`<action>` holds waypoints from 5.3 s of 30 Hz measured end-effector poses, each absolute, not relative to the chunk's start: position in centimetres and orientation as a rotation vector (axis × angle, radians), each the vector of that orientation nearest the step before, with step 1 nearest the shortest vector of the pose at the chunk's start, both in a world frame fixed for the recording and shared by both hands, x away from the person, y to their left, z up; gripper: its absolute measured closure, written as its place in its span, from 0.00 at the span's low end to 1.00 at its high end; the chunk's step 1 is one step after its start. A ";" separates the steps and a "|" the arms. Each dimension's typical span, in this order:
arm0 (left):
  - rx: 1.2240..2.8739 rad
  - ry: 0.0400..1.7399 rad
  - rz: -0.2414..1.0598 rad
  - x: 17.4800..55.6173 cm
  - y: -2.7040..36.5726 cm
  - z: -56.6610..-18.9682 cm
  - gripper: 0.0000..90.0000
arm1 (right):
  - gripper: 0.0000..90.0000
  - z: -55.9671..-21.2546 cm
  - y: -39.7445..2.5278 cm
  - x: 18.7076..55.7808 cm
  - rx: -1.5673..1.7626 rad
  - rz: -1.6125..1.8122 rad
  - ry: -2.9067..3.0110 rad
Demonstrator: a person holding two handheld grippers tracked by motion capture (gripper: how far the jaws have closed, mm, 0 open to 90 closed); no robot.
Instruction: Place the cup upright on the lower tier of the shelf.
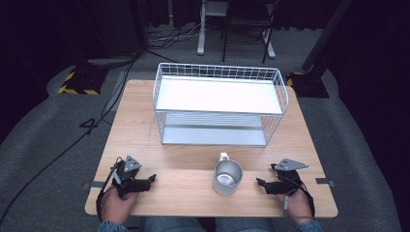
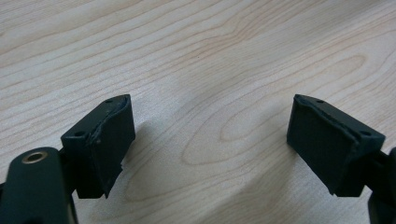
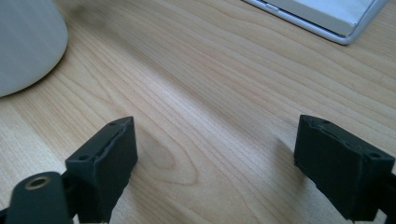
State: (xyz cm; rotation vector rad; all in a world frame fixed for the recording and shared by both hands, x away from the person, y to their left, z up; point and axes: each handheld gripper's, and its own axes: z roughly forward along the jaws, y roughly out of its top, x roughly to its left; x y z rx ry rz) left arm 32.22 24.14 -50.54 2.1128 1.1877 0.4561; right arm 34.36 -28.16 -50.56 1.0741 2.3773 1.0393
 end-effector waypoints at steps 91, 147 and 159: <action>2.108 1.192 0.458 32.4 24.1 -50.6 0.17 | 0.09 -50.1 -16.6 30.8 0.878 1.408 2.341; 2.108 1.192 0.458 32.4 24.1 -50.6 0.17 | 0.10 -45.6 -15.7 36.3 0.786 1.521 2.113; 2.107 1.192 0.458 32.4 24.1 -50.6 0.17 | 0.10 -45.2 -15.9 39.9 0.850 1.496 2.017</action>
